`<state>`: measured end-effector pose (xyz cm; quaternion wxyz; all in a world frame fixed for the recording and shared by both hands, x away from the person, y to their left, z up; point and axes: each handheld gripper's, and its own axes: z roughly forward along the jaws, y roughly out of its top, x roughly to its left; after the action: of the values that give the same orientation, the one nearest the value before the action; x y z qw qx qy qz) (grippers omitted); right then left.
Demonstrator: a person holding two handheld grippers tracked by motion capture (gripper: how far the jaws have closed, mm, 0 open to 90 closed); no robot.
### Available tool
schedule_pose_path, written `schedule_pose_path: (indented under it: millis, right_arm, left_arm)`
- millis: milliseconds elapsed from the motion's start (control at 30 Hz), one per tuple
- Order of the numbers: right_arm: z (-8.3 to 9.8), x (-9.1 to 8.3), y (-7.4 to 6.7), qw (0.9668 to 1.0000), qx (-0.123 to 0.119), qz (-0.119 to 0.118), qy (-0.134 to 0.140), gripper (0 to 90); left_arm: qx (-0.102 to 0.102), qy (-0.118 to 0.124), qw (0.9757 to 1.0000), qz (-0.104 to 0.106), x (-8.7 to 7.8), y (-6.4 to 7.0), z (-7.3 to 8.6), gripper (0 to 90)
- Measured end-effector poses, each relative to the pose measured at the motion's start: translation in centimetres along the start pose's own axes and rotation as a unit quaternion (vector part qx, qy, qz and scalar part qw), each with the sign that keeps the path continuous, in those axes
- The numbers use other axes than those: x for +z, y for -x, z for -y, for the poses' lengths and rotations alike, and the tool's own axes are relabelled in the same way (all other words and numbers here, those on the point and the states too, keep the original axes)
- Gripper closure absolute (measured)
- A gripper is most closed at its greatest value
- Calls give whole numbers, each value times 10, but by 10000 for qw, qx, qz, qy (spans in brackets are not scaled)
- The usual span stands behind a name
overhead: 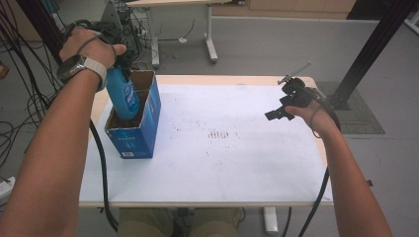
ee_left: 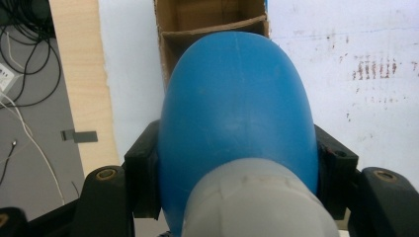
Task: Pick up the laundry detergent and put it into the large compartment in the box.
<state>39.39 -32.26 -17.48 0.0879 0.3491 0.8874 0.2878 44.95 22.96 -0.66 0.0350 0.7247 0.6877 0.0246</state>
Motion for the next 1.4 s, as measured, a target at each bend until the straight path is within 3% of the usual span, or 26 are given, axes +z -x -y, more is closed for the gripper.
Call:
schedule_pose_path:
  millis: [167, 500, 1400]
  right_arm:
    - [-2, 3, 0, 10000, -11, -17, -49, 78]
    - [-2, 5, 0, 10000, 5, -8, -81, 78]
    - [-2, 17, 2, 9998, 97, -62, -192, 78]
  left_arm:
    - [18, 70, 10000, 28, 11, -3, 1, 372]
    - [58, 14, 10000, -58, 30, -1, -1, 372]
    - [86, -92, 9999, -31, 85, -4, -6, 372]
